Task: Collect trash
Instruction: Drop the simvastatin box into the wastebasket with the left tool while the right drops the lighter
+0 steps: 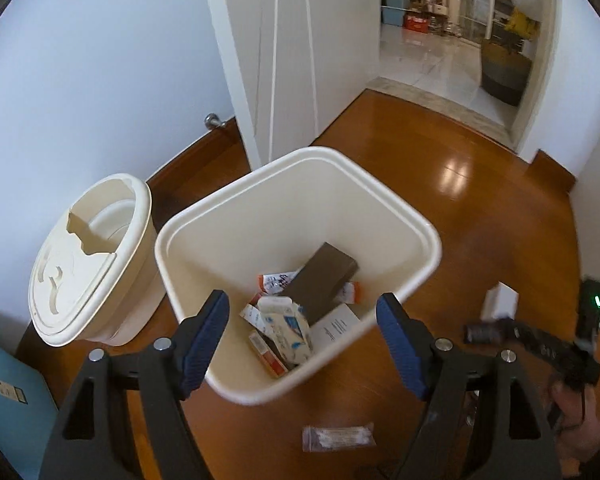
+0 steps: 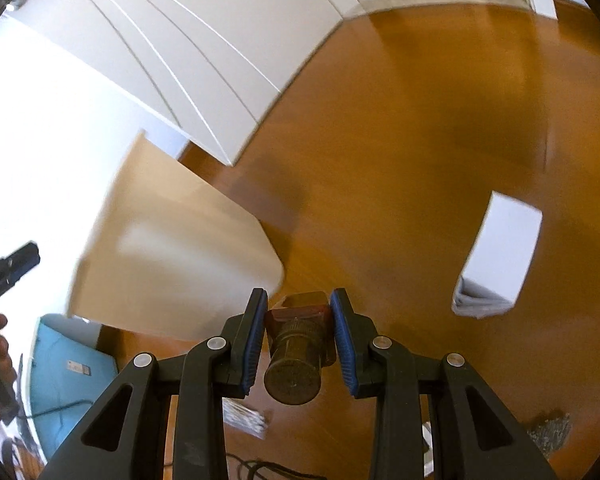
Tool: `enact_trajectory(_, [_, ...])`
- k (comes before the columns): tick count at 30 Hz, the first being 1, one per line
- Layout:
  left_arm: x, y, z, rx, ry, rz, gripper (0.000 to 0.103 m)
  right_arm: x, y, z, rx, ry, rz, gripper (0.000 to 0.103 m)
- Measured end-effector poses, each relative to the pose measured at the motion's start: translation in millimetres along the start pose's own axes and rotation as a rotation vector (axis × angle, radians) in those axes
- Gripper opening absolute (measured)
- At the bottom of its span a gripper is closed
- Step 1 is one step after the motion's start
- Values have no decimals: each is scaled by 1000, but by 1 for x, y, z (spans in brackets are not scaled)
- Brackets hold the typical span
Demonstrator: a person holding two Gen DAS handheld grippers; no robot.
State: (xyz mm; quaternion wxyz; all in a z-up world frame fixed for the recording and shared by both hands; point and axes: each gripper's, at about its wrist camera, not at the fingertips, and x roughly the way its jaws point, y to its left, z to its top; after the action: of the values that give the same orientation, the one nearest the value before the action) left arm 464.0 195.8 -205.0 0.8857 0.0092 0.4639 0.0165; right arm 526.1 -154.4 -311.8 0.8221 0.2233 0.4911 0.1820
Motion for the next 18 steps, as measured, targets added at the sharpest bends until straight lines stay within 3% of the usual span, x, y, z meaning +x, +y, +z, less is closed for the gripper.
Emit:
enact_trajectory(6, [-38,15,-10,12,-61,6,76,-51,63,48,-54,-157,148,34])
enact_trajectory(10, [-21,22,-13,-73,-6,-14,76,-64,132,88,-127,-234,293,33])
enact_trajectory(14, [-13,23,-20,-88,1,-1,76,-25,185,104,-187,-150,363,33])
enact_trajectory(18, [-4,28,-30,-121,36,-19,76,41,204,95,-196,16,324,34])
